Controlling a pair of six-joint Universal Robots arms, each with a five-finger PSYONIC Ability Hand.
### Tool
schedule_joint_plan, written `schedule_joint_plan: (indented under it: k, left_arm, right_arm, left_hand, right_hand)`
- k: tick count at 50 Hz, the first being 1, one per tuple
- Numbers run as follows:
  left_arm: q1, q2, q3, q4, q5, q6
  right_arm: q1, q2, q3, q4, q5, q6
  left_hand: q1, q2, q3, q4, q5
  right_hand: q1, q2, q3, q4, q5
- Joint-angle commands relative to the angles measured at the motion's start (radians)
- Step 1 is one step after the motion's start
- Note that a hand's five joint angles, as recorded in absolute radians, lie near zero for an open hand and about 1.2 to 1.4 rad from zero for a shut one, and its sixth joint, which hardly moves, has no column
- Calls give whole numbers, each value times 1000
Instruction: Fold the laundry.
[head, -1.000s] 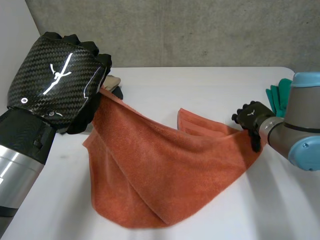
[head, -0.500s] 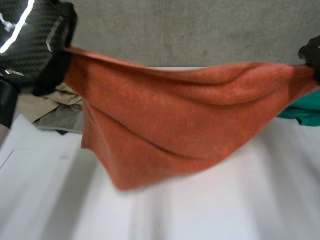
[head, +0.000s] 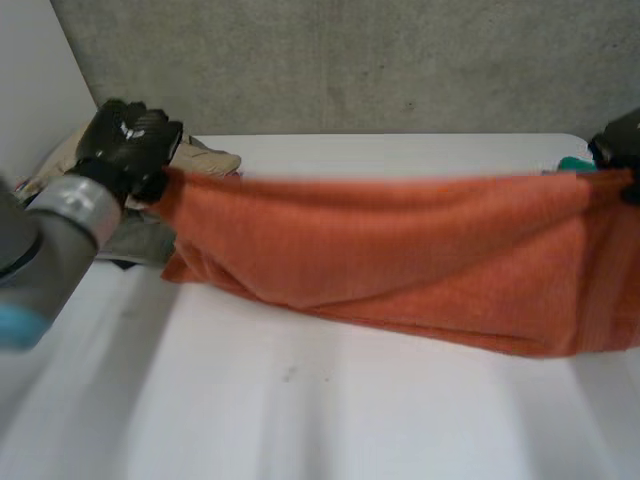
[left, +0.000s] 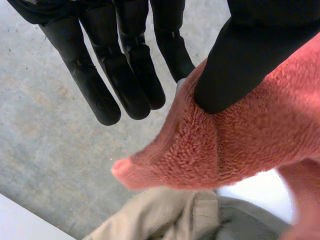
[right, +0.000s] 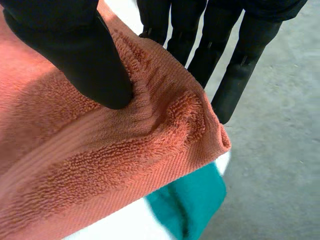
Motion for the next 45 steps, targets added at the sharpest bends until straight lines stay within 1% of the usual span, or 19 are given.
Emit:
schedule_joint_plan:
  k: [1,3,4,5,7,8,9,11,16,19,26,32,36,38,39,42,43,44,45]
  left_arm:
    - [-20,-223,413,98,-58,26]
    - [-23,-275,538,214,-72,26]
    - [-22,-290,575,273,-75,18]
    - [-23,-303,608,364,-81,13]
    - [-25,-307,626,471,-95,15]
    - [-25,-310,630,508,-101,13]
    - [-29,-315,632,587,-112,13]
    - [-35,-318,623,630,-118,13]
    - [-61,-333,574,574,-126,12]
    - [-75,-332,485,529,-124,13]
    - [-81,-312,230,499,-121,24]
    - [-87,-275,3,477,-117,52]
    - [-98,-235,-155,445,-117,107]
    - [-98,-188,-255,404,-118,156]
    - [-98,-170,-281,388,-118,168]
    - [-91,-44,-402,292,-121,210]
    - [-86,-6,-430,263,-123,213]
    - [-80,66,-480,183,-121,213]
    - [-75,100,-502,139,-121,214]
  right_arm:
    - [5,99,-139,-406,101,200]
    - [5,101,-138,-556,135,235]
    - [8,99,-121,-710,164,262]
    - [9,99,-104,-782,170,273]
    - [17,98,-67,-912,178,283]
    - [28,96,-32,-1024,183,286]
    - [31,93,-12,-1060,180,283]
    - [37,90,17,-1103,170,281]
    - [43,96,72,-1042,108,283]
    - [54,105,97,-985,86,281]
    - [54,154,170,-882,75,275]
    - [48,216,287,-755,72,183]
    - [46,210,376,-661,75,93]
    - [45,208,413,-617,75,59]
    - [43,193,460,-554,75,15]
    - [28,132,520,-480,83,-45]
    - [-1,49,578,-415,86,-117]
    - [-23,8,610,-384,86,-160]
    - [-47,-32,644,-356,84,-205]
  left_hand:
    - [235,210,198,189,240]
    - [235,210,198,189,240]
    - [235,210,198,189,240]
    - [235,210,198,189,240]
    - [235,210,198,189,240]
    - [235,210,198,189,240]
    - [235,210,198,189,240]
    - [235,210,198,189,240]
    - [235,210,198,189,240]
    - [235,210,198,189,240]
    - [235,210,198,189,240]
    - [235,210,198,189,240]
    - [235,210,198,189,240]
    - [235,210,198,189,240]
    - [235,210,198,189,240]
    - [235,210,198,189,240]
    - [235,210,198,189,240]
    - [235,210,198,189,240]
    - [235,210,198,189,240]
  right_hand:
    - [270,224,214,195,256]
    - [270,224,214,195,256]
    - [270,224,214,195,256]
    - [270,224,214,195,256]
    - [270,224,214,195,256]
    - [270,224,214,195,256]
    - [270,224,214,195,256]
    - [270,224,214,195,256]
    - [270,224,214,195,256]
    - [270,224,214,195,256]
    - [270,224,214,195,256]
    - [270,224,214,195,256]
    - [270,224,214,195,256]
    - [270,224,214,195,256]
    - [270,224,214,195,256]
    - [270,224,214,195,256]
    - [270,224,214,195,256]
    - [270,224,214,195,256]
    - [270,224,214,195,256]
